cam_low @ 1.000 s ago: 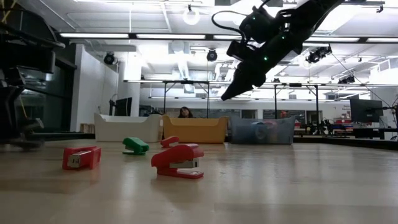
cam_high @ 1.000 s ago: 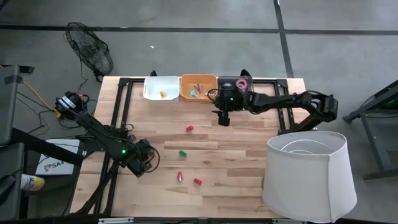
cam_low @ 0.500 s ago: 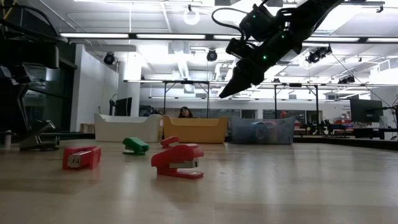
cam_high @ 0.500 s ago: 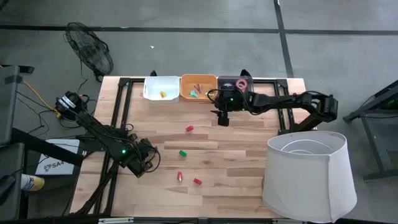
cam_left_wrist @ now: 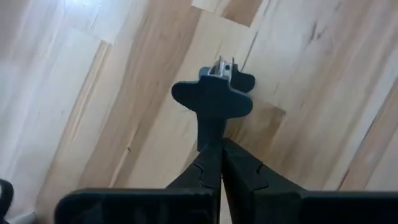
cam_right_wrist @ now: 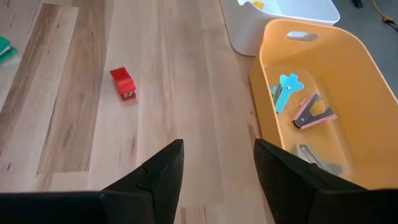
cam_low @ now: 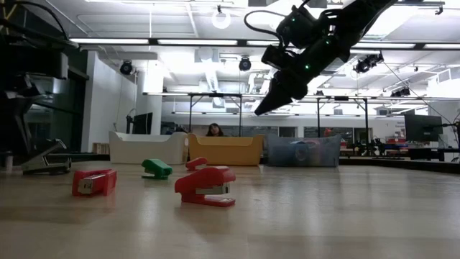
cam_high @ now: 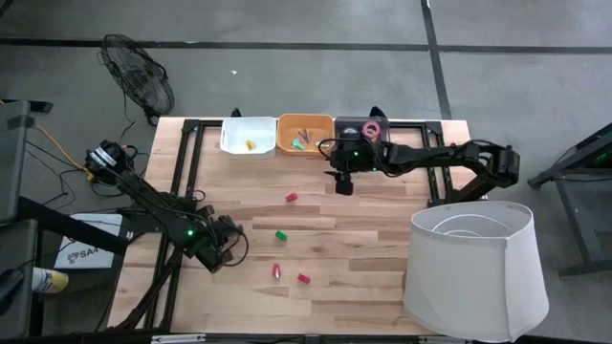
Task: Pick and place Stapler, Stapler remover, tape
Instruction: Put the black staple remover into the orange bin
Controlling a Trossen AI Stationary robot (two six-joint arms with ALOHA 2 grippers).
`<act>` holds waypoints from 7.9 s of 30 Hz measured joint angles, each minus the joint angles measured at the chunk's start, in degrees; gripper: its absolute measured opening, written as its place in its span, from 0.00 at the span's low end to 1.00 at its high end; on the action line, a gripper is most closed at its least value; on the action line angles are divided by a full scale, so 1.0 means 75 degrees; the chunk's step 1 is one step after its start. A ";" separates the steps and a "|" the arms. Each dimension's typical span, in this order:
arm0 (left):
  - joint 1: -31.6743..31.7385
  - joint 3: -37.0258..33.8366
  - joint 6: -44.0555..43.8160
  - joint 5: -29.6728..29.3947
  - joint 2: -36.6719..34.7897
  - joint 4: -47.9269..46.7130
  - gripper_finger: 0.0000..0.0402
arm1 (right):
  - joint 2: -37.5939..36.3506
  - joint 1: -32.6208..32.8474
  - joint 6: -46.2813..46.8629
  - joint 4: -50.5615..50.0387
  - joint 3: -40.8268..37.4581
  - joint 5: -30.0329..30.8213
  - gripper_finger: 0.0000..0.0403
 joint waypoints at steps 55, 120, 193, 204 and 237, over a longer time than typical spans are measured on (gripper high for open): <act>0.0003 -0.0490 0.0443 -0.0859 -0.0003 0.0887 0.17 | 0.0000 0.0000 -0.0060 -0.0111 0.0000 -0.0009 0.46; 0.0006 -0.0296 0.0978 -0.2417 -0.0012 0.1067 0.12 | 0.0000 0.0000 -0.0060 -0.0193 0.0000 0.0084 0.46; 0.3016 -0.0082 0.6660 -0.2867 -0.1577 0.2491 0.12 | 0.0000 -0.0615 0.0226 -0.0874 -0.0003 0.0264 0.46; 0.3016 -0.0082 0.6660 -0.2923 -0.1574 0.2491 0.12 | 0.0054 -0.0602 0.0202 0.0033 -0.0003 -0.0729 0.46; 0.4006 -0.0085 0.9011 -0.2510 -0.1571 0.4496 0.12 | 0.0659 0.0305 -0.0462 0.1664 -0.0003 -0.1525 0.46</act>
